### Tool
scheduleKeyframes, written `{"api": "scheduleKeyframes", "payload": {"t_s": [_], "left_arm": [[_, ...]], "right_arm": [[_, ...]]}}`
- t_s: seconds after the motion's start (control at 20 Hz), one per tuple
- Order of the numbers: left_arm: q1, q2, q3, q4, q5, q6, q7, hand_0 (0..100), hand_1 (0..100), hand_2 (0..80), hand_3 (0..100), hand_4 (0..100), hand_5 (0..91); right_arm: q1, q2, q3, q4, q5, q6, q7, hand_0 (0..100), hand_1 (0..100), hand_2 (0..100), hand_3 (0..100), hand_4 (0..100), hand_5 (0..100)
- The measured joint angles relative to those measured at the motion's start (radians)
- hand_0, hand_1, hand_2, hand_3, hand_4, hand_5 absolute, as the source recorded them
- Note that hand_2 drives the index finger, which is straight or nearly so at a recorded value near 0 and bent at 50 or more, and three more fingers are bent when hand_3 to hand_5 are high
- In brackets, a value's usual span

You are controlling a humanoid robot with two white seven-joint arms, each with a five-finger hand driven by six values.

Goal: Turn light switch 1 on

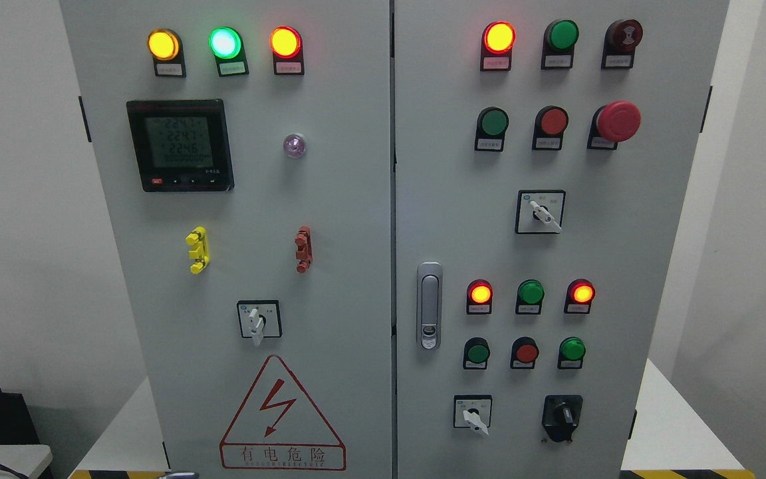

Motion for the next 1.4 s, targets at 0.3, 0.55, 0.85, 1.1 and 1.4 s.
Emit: {"api": "scheduleKeyframes", "payload": {"t_s": [0.3,0.55,0.85,1.1,1.4], "left_arm": [[-0.038,-0.009,-0.042,-0.01,-0.005,0.078,0.016,17,31,47.5,85,91,86.3],[-0.051,-0.014,-0.065,-0.015,-0.004,0.116,0.019,19,30,47.4,85,91,86.5],[-0.075,-0.02,-0.082,-0.019,-0.004,0.16,0.028,16,30,43.9,83,90,86.5],[-0.117,-0.024,-0.096,-0.021,-0.004,0.228,0.076,13,32,43.4,82,90,86.5],[-0.171,-0.028,-0.123,-0.022,-0.004,0.272,0.125,11,35,43.1,80,90,86.5]], "right_arm": [[0.0,0.0,0.0,0.0,0.0,0.0,0.0,12,39,0,0,0,0],[0.0,0.0,0.0,0.0,0.0,0.0,0.0,12,39,0,0,0,0],[0.0,0.0,0.0,0.0,0.0,0.0,0.0,12,39,0,0,0,0],[0.0,0.0,0.0,0.0,0.0,0.0,0.0,12,39,0,0,0,0],[0.0,0.0,0.0,0.0,0.0,0.0,0.0,12,39,0,0,0,0]]}}
